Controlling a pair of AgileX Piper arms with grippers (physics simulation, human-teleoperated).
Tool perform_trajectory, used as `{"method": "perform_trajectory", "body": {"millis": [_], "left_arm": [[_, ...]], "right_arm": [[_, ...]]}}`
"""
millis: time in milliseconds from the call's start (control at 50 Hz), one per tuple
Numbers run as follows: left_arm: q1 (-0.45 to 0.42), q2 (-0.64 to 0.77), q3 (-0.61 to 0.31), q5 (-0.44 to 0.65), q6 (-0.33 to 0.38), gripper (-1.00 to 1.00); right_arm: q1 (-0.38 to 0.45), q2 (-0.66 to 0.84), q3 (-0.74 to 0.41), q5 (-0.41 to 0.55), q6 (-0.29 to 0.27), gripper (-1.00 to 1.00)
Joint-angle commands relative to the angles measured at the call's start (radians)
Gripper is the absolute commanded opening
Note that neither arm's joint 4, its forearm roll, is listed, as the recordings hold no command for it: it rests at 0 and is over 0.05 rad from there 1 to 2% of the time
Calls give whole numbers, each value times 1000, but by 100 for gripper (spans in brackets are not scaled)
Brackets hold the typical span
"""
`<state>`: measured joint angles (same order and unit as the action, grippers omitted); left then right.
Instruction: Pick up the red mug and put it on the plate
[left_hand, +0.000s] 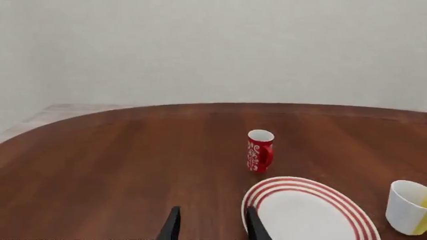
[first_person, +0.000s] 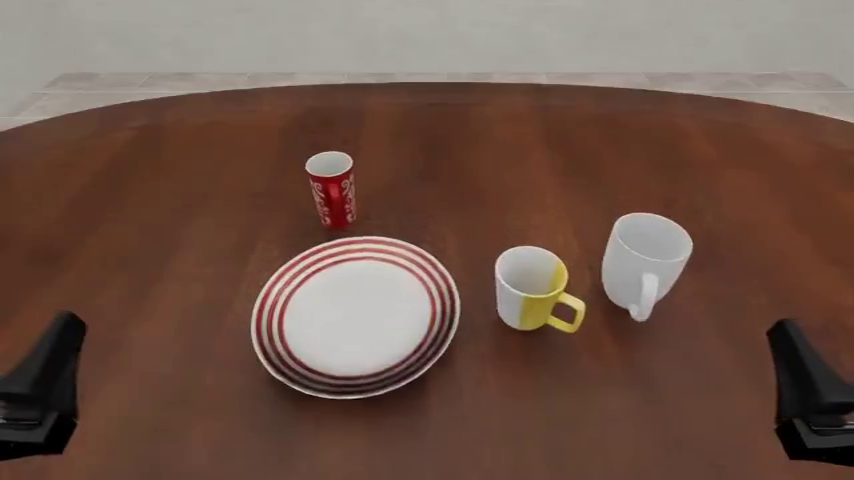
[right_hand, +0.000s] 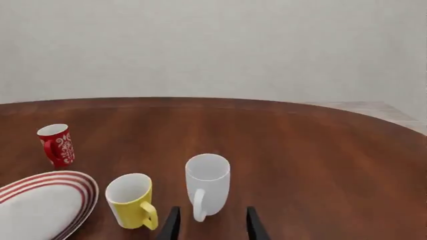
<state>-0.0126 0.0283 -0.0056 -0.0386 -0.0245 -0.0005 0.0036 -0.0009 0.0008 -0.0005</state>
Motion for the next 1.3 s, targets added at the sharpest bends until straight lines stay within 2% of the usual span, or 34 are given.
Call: {"method": "perform_trajectory", "body": {"millis": [20,120,140,160,200,260,380,420,440,460,480,500,600,660,700,740,760,860,900,920,960,980,1000,1020,1040,1100,1140,1220,1240,1280,1300], "left_arm": [[-20,-27,1,37,14,100],[-8,-28,-3,29,33,100],[-35,-27,-2,43,36,100],[-44,-28,-3,37,11,100],[-19,-27,0,41,27,100],[-33,-28,-8,28,-3,100],[-37,-27,-22,34,3,100],[-71,-28,-42,45,-41,100],[-78,-28,-6,1,-50,100],[-71,-28,-104,83,-25,100],[-71,-28,-104,83,-25,100],[-80,-28,-152,91,-47,100],[-113,-28,-231,145,3,100],[-117,-5,-292,186,-9,100],[-117,-5,-292,186,-9,100],[-141,46,-317,167,1,100],[-150,93,-334,141,37,100],[-189,195,-396,103,24,100],[-189,195,-396,103,24,100],[-234,284,-439,75,90,100],[-146,347,-459,69,-24,100],[-160,396,-423,20,-96,100],[-171,418,-428,9,-98,100],[-167,419,-440,5,-61,100],[-182,462,-483,9,-63,100],[-182,463,-483,9,-63,100],[-221,531,-574,33,-66,100],[-241,599,-642,41,-67,100],[-258,605,-655,40,-47,100],[-258,605,-656,40,-47,100],[-278,684,-707,46,-62,100]], "right_arm": [[-4,12,-1,-7,-3,100],[0,29,0,-18,-11,100],[0,29,0,-18,-12,100],[-1,28,0,-17,-13,100],[-2,30,0,-17,-15,100],[-1,32,-1,-19,-20,100],[-2,35,0,-21,-22,100],[-3,38,0,-24,-20,100],[-3,39,0,-25,-20,100],[-3,43,0,-28,-19,100],[-3,43,0,-28,-19,100],[-4,46,0,-30,-17,100],[-7,53,0,-37,-13,100],[-8,54,1,-37,-10,100],[-8,54,1,-37,-10,100],[-9,53,1,-36,-9,100],[-10,49,1,-33,-8,100],[-12,43,0,-27,-5,100],[-12,42,0,-27,-5,100],[-14,42,0,-27,-4,100],[-14,38,0,-25,-3,100],[-16,36,0,-22,-3,100],[-17,34,-1,-20,-2,100],[-17,33,-1,-19,-1,100],[-18,31,-1,-18,-1,100],[-18,31,-1,-18,-1,100],[-17,31,-2,-17,-1,100],[-19,30,-3,-16,0,100],[-19,29,-3,-16,0,100],[-19,29,-3,-16,0,100],[-20,30,-4,-16,1,100]]}}
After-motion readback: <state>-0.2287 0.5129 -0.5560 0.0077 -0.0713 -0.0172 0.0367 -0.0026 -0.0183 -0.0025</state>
